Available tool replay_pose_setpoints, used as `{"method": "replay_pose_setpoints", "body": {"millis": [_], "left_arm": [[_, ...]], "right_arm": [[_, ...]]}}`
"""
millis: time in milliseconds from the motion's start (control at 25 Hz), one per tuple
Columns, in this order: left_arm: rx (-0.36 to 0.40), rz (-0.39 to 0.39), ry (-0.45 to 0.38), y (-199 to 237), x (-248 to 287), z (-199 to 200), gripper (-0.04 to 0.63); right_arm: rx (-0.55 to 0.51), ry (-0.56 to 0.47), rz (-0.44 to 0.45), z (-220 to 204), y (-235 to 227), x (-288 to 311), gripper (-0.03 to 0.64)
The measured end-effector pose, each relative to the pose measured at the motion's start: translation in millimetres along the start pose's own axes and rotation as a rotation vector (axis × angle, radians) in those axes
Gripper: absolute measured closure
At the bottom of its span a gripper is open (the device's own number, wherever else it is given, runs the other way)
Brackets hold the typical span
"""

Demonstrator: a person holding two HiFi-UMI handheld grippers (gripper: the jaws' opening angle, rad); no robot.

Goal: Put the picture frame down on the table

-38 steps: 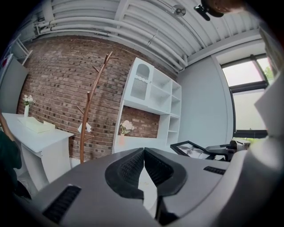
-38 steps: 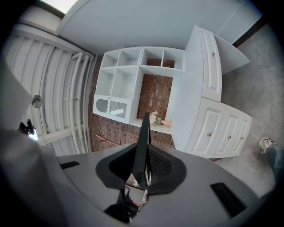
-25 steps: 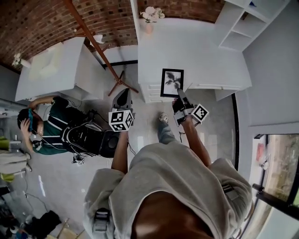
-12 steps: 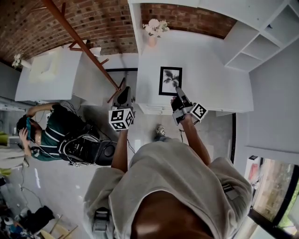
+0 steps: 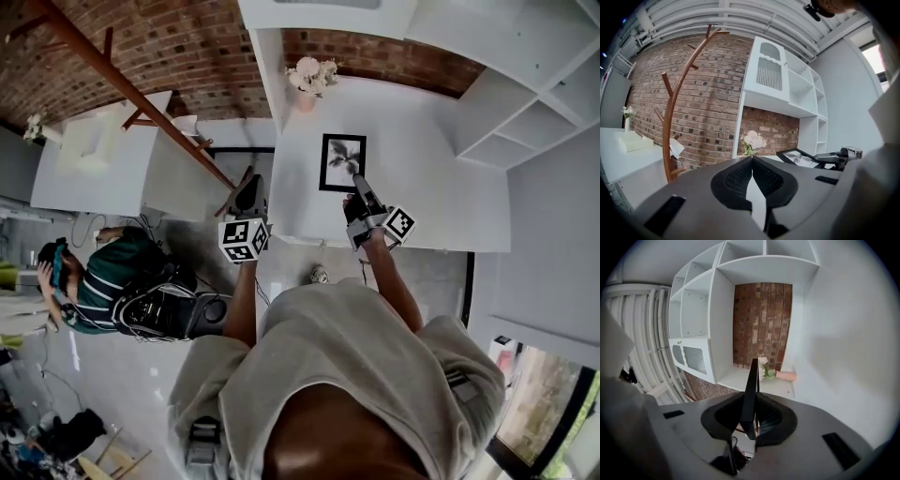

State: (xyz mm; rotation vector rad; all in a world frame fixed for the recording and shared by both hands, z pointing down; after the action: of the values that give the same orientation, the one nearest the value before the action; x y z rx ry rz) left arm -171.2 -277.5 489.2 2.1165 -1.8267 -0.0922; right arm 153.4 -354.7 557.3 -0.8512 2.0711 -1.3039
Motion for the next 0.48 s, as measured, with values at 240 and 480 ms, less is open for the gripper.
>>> {"method": "replay_pose_setpoints", "body": {"millis": [240, 480], "left_arm": [[0.000, 0.012, 0.013, 4, 29, 0, 0.578], [-0.001, 0.008, 0.029, 4, 44, -5, 0.578]], "right_arm": [[0.012, 0.005, -0.002, 16, -15, 23, 0.532], [0.022, 0.011, -0.015, 21, -27, 33, 0.532]]}}
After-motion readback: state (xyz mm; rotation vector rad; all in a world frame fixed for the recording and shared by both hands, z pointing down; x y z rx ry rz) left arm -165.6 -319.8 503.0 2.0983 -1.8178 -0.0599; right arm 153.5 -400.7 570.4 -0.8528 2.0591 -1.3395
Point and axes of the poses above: the fingertips, and each gripper's own axes: x forward along the fingers, y to its left, z out of its top, the point moved 9 cm from there along -x, backward along the fingers, and after that the axes turned 11 degrees about -x, right-handed, at the moved point
